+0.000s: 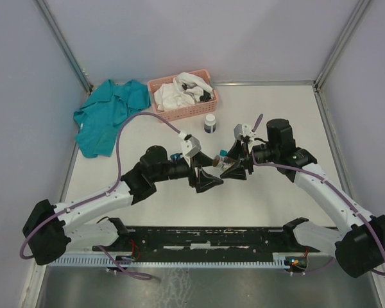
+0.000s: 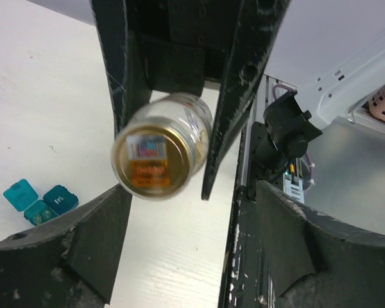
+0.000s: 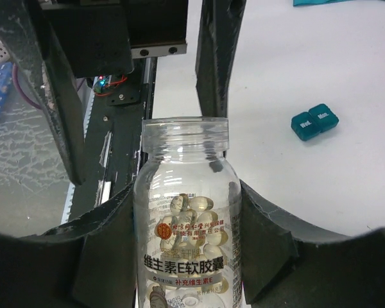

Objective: Sort the pills into containers

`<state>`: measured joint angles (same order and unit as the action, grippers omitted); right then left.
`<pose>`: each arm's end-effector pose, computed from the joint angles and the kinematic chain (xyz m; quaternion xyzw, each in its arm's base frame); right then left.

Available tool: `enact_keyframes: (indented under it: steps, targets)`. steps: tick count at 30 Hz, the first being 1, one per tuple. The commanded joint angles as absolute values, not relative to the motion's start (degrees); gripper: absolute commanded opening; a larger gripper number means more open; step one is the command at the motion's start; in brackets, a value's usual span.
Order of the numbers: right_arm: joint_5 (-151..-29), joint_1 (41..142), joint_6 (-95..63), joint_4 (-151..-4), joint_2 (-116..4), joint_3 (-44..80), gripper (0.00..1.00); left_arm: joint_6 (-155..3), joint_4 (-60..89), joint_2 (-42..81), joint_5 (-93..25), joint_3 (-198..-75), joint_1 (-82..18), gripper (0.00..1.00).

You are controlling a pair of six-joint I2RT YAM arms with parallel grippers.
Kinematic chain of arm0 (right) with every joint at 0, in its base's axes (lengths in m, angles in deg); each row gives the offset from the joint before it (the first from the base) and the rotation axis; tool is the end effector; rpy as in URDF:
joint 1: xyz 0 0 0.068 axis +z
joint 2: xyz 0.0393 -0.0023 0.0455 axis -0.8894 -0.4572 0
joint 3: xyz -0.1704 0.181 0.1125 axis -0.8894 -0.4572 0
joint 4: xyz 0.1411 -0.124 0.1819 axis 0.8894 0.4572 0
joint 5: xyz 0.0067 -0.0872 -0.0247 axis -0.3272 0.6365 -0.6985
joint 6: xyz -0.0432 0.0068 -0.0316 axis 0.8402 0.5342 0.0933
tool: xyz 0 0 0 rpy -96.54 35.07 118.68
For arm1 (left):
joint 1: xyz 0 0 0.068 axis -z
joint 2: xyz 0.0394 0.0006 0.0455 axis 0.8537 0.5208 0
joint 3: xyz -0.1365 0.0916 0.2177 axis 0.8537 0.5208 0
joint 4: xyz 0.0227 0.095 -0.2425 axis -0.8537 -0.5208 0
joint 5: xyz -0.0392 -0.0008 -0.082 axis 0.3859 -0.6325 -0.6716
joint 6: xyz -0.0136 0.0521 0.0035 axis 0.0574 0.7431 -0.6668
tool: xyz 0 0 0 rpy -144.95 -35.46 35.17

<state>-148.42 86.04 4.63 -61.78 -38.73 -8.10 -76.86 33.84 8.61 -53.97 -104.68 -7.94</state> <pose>0.2007 0.1216 0.3023 -0.4874 0.6056 0.5049 0.3751 0.1511 -0.2108 0.3036 0.3889 0.6052 -0.5004 0.4817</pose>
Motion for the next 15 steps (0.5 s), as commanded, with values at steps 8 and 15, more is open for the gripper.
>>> enact_keyframes:
  steps: [8,15]
  targets:
    - [-147.76,85.97,9.92,-62.53,-37.01,-5.73,0.01,-81.21,37.71,-9.07,-41.11,-94.87,-7.58,0.99]
    - [-142.89,85.99,19.35,-59.25,-33.80,-6.91,0.01,-102.09,45.71,-19.21,-31.76,-88.41,-7.78,0.99]
